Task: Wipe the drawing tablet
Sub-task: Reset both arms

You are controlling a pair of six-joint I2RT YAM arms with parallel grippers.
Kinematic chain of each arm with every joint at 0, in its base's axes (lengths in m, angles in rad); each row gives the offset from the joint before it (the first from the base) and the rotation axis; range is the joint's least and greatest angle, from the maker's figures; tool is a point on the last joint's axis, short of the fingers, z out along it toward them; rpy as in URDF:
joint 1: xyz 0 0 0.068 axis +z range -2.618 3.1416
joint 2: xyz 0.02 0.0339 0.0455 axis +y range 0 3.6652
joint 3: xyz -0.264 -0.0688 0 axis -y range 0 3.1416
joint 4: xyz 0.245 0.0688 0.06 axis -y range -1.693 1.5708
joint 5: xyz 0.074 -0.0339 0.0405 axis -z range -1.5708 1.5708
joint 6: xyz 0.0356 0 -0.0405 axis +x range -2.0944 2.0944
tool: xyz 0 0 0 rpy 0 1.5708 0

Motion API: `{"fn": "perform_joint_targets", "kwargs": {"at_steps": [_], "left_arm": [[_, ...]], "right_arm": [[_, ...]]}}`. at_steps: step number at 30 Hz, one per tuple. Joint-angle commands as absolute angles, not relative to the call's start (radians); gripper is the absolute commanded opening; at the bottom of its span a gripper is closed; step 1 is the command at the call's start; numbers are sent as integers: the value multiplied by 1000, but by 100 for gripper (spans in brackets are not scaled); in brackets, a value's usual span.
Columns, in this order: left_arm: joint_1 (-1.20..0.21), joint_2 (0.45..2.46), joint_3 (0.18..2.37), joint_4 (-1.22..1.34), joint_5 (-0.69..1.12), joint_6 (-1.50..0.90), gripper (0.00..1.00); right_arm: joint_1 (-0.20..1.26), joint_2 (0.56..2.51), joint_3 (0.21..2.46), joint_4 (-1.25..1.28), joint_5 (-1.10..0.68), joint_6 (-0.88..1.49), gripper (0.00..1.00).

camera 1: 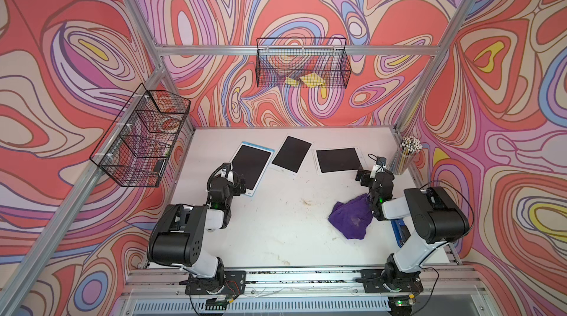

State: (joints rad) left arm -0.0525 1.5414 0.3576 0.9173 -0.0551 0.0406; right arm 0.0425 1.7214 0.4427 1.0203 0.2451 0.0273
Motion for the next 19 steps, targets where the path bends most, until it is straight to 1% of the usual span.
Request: {"fn": "perform_joint_targets", "kwargs": {"at_steps": [1,17,19], "left_arm": [[-46,1538,359,918,-40,35,99],[-46,1537,358,919,-41,35,99],[-46,1538,358,919,-39,36,99]], "right_arm": [[39,1707,448,1011,235,34,98],[40,1709,451,1004,233,33,98],[41,1705,433,1037,190,11,98]]}}
